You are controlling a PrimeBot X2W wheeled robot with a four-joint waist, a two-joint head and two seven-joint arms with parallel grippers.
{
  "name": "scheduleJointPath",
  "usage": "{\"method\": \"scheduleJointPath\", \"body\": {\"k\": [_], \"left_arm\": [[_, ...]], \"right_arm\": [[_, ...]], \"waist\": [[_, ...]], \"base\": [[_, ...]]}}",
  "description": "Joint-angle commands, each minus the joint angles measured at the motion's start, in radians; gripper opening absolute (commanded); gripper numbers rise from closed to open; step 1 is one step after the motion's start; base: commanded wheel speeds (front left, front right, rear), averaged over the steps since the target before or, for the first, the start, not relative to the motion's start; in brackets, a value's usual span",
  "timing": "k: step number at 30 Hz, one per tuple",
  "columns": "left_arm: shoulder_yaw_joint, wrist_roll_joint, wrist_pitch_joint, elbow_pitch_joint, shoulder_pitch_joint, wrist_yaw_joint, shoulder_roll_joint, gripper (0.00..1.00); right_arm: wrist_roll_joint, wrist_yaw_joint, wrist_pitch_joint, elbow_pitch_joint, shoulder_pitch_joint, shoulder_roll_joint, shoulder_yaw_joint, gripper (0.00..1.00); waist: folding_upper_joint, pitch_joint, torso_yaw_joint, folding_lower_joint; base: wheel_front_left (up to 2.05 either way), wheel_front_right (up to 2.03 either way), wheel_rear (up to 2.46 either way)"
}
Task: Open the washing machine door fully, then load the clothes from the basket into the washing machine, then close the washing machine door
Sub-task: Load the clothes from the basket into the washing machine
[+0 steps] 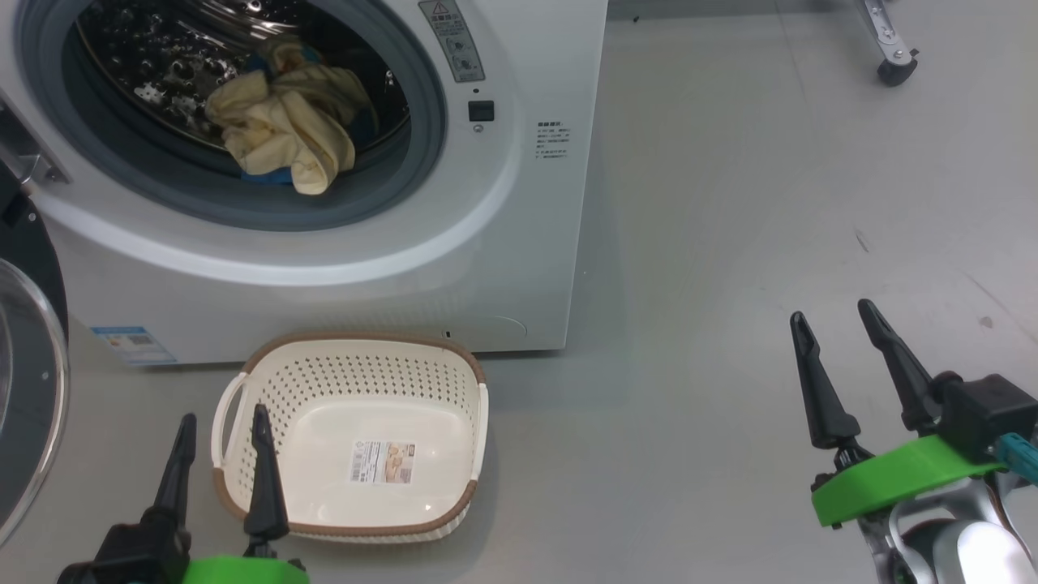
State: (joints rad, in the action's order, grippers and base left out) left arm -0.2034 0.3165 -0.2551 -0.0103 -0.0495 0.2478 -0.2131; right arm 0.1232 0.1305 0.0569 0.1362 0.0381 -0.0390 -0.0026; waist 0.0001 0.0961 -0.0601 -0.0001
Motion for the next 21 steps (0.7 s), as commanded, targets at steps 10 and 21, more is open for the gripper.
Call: {"method": "scheduleJointPath", "body": {"k": [10,21], "left_arm": [[0.028,-0.004,0.0,-0.02,0.027,0.065,-0.011,1.0],[0.027,0.005,0.016,-0.01,0.053,0.072,-0.01,1.0]], "right_arm": [[0.012,0.0,0.005,0.035,-0.022,-0.011,0.021,1.0],[0.022,0.0,0.009,0.032,-0.029,-0.011,0.027,1.0]], "waist": [[-0.0001,0.008,0.003,0.0001],[-0.0001,0.041,0.002,0.0001]], "base": [[0.0,0.0,0.0],[0.0,0.0,0.0]]}}
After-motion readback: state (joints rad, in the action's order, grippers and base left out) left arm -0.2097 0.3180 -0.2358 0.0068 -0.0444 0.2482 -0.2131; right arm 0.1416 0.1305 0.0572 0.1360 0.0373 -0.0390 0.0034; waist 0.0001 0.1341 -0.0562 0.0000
